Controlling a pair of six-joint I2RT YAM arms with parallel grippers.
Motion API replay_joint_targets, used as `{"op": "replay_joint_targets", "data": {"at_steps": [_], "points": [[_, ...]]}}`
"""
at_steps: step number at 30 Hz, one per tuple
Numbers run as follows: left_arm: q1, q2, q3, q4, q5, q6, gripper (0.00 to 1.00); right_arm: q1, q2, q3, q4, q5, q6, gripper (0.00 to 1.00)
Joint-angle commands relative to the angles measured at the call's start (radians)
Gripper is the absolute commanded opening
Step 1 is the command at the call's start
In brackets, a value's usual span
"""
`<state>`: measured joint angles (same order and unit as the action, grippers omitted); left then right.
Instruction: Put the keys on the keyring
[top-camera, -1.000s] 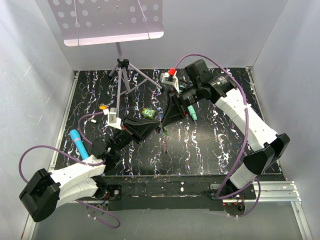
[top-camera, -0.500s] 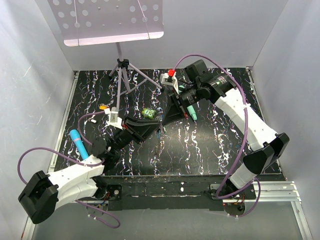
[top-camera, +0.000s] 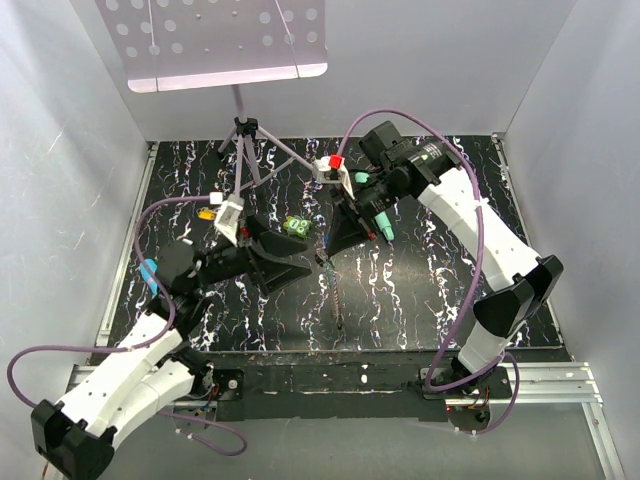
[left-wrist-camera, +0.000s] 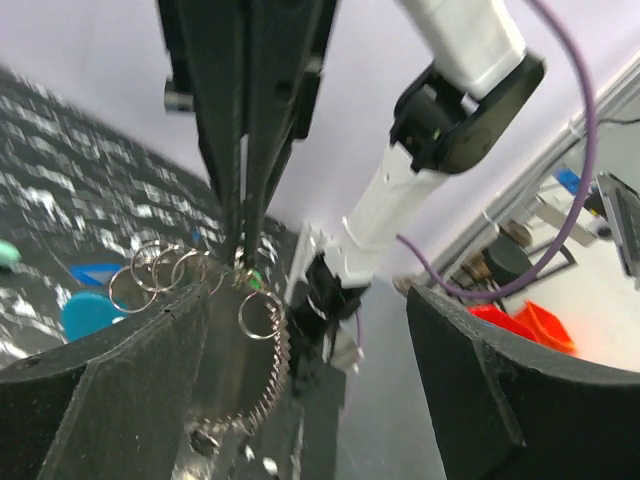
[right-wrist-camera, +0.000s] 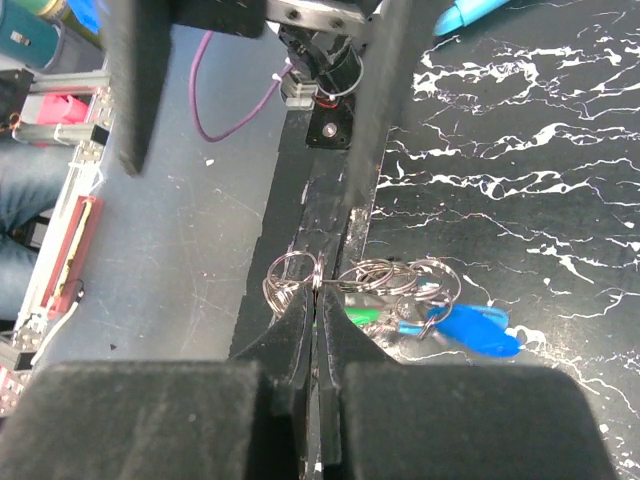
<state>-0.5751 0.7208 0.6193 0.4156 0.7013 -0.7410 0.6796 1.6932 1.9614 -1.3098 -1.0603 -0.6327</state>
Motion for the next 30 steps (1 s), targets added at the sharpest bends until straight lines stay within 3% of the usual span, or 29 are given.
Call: {"op": "replay_joint_targets", "data": {"at_steps": [1, 8, 21, 30], "points": [[0.035, 0.124, 0.069, -0.167, 0.259, -0.023, 0.8, 0.031, 0.003, 0.039, -0.22, -0.038, -0.096, 0.01], [0.035, 0.177, 0.197, -0.342, 0.251, 0.118, 0.8, 0.051, 0.014, 0.033, -0.227, -0.049, -0.097, 0.01], [0.047, 0.153, 0.299, -0.58, 0.199, 0.287, 0.66, 0.057, 0.022, 0.024, -0.229, -0.072, -0.094, 0.01], [0.052, 0.186, 0.442, -0.817, 0.156, 0.489, 0.66, 0.064, 0.022, 0.01, -0.233, -0.092, -0.099, 0.01]]}}
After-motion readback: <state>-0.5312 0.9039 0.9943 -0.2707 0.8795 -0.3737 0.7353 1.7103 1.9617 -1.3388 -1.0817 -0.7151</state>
